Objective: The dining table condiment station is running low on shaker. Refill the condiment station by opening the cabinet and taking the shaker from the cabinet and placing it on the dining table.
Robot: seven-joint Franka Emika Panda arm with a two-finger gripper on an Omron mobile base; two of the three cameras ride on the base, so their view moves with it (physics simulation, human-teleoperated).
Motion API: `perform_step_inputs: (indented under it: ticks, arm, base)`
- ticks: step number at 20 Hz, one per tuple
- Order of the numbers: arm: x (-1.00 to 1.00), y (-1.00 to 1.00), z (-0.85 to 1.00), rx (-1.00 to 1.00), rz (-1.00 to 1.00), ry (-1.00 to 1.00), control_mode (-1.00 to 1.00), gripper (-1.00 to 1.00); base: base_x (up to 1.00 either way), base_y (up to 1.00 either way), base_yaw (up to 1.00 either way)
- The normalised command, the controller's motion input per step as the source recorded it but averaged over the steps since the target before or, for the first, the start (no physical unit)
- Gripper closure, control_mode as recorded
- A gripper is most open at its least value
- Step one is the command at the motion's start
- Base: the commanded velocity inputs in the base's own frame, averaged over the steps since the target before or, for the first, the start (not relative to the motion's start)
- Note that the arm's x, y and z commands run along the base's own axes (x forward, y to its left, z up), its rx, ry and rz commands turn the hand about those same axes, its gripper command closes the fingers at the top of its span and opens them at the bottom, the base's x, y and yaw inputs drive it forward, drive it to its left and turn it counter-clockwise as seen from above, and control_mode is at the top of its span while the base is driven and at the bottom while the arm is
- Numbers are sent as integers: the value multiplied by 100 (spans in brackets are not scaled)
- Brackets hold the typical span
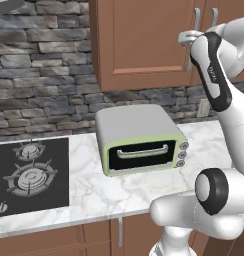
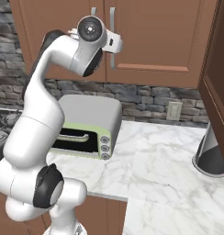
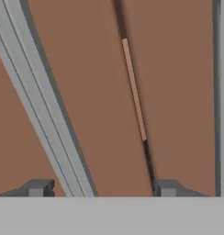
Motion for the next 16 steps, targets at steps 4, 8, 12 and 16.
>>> perform_step_inputs:
  ticks: [4, 8, 12, 16]
  arm:
    - [40, -3, -26, 1, 2, -3, -100, -100]
    - [38, 25, -42, -1, 0, -13, -100, 100]
    - [29, 28, -14, -1, -2, -4, -100, 100]
    - [0, 0, 0, 0, 0, 0, -100, 100]
  base:
    - [0, 0, 0]
    - [0, 0, 0]
    - [0, 0, 0]
    - [0, 0, 0]
